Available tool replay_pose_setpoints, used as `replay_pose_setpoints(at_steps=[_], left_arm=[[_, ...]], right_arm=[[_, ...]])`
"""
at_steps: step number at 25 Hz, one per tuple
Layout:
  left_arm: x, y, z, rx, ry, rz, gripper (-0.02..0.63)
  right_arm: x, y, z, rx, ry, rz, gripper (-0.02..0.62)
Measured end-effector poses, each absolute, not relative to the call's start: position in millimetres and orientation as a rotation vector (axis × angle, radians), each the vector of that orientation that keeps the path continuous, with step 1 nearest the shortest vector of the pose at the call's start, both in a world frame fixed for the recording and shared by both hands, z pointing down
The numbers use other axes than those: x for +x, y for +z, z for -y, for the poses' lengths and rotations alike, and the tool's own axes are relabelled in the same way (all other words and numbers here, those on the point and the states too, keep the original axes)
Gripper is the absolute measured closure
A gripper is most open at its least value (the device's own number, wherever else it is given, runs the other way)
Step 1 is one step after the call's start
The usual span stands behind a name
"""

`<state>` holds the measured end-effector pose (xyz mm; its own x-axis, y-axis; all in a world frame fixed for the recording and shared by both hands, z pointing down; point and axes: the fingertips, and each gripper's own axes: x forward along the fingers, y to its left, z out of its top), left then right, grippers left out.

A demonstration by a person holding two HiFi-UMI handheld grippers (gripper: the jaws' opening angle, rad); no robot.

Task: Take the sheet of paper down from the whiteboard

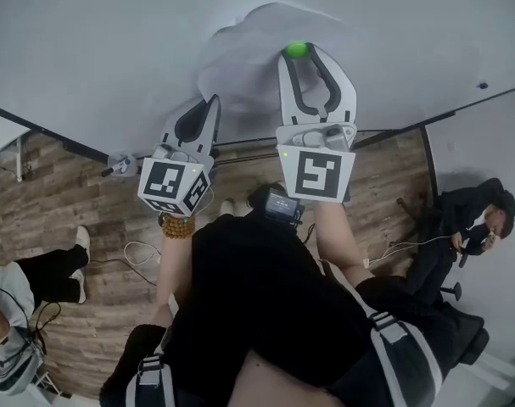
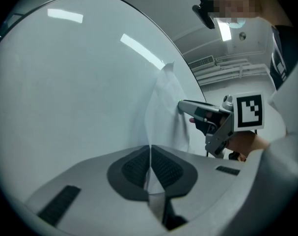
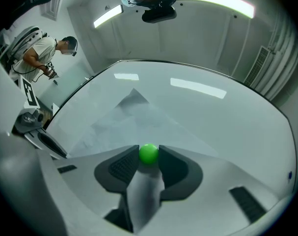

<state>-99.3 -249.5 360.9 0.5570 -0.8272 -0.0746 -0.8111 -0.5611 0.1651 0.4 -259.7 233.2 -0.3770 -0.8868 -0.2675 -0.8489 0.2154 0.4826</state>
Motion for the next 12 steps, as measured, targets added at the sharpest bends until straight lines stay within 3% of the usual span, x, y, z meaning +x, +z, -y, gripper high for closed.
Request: replay_pose_setpoints(at_steps=[12], left_arm=[[-97.6,360.1,248.5,2.658,-0.233,1.409,0.592]], right_arm=[[0.3,229.7,260.0,1.713,-0.868,2.435,0.476]])
